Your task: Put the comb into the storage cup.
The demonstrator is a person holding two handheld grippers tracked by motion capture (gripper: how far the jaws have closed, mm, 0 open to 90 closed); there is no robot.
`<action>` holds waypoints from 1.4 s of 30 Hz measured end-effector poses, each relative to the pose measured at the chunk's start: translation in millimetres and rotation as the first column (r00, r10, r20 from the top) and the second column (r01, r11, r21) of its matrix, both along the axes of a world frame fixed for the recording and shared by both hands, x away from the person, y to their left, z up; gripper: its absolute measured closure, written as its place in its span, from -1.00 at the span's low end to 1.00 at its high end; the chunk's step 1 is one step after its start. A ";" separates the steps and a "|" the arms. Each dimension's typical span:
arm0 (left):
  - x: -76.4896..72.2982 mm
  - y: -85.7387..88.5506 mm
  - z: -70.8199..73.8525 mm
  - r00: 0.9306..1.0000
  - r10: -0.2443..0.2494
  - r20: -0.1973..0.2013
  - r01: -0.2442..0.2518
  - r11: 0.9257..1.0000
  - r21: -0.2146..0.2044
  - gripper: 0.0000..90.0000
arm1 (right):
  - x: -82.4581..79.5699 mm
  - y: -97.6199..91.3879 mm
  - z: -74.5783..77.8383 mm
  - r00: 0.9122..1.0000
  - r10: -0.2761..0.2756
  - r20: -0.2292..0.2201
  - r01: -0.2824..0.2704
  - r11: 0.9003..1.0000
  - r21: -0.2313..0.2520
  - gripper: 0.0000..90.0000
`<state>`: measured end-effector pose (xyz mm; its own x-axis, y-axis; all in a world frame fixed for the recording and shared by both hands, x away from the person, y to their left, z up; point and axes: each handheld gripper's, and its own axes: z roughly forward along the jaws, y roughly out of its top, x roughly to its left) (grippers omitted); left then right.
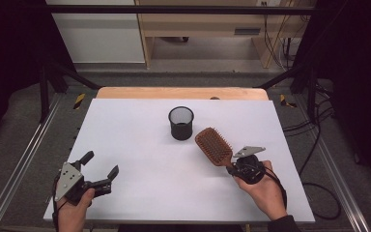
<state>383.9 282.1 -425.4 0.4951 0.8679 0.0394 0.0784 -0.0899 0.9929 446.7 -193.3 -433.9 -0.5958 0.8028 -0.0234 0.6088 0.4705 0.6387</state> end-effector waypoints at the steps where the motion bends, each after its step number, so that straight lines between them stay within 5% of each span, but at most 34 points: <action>1: -0.8 -3.4 2.0 1.000 -0.012 -0.003 0.012 1.000 -0.009 -0.92 | -2.4 -0.9 4.6 0.999 -0.004 0.036 0.003 0.999 0.036 0.62; 5: -5.4 -19.2 12.4 0.998 -0.056 -0.008 0.055 0.996 -0.066 -0.92 | -4.2 -0.8 9.6 0.995 -0.004 0.102 -0.005 0.996 0.088 0.62; 8: -10.0 -34.6 20.7 0.996 -0.091 0.000 0.090 0.993 -0.080 -0.92 | -6.4 5.8 22.0 0.983 -0.002 0.182 -0.023 0.990 0.139 0.62; 10: -10.7 -44.1 25.3 0.994 -0.109 0.009 0.110 0.991 -0.075 -0.92 | -6.9 7.0 24.0 0.981 0.001 0.196 -0.031 0.988 0.150 0.62; 15: -9.6 -64.0 35.0 0.989 -0.145 0.023 0.147 0.985 -0.091 -0.92 | -9.3 15.0 30.8 0.964 -0.008 0.267 -0.048 0.978 0.203 0.62; 18: -8.9 -74.5 39.3 0.985 -0.168 0.024 0.170 0.982 -0.082 -0.92 | -13.8 20.0 34.9 0.944 -0.010 0.331 -0.072 0.969 0.235 0.62; 25: -0.2 -94.9 53.8 0.982 -0.189 0.011 0.189 0.977 -0.100 -0.91 | -16.5 27.8 38.1 0.922 -0.012 0.386 -0.100 0.957 0.270 0.62; 31: 14.3 -120.0 76.7 0.972 -0.233 -0.012 0.231 0.966 -0.113 -0.91 | -17.4 34.8 41.2 0.905 -0.005 0.425 -0.133 0.946 0.294 0.62; 36: 33.4 -142.6 96.7 0.953 -0.302 -0.034 0.294 0.943 -0.154 -0.91 | -22.3 35.2 42.3 0.898 -0.009 0.439 -0.151 0.933 0.327 0.62; 42: 58.5 -163.7 109.0 0.940 -0.335 -0.065 0.313 0.923 -0.224 -0.88 | -26.0 38.2 41.1 0.893 0.000 0.450 -0.166 0.929 0.331 0.62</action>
<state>442.4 118.4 -316.4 0.7424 0.6431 -0.1880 0.1797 0.0792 0.9805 420.8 -155.2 -392.8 -0.6558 0.7546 -0.0220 0.1986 0.2006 0.9593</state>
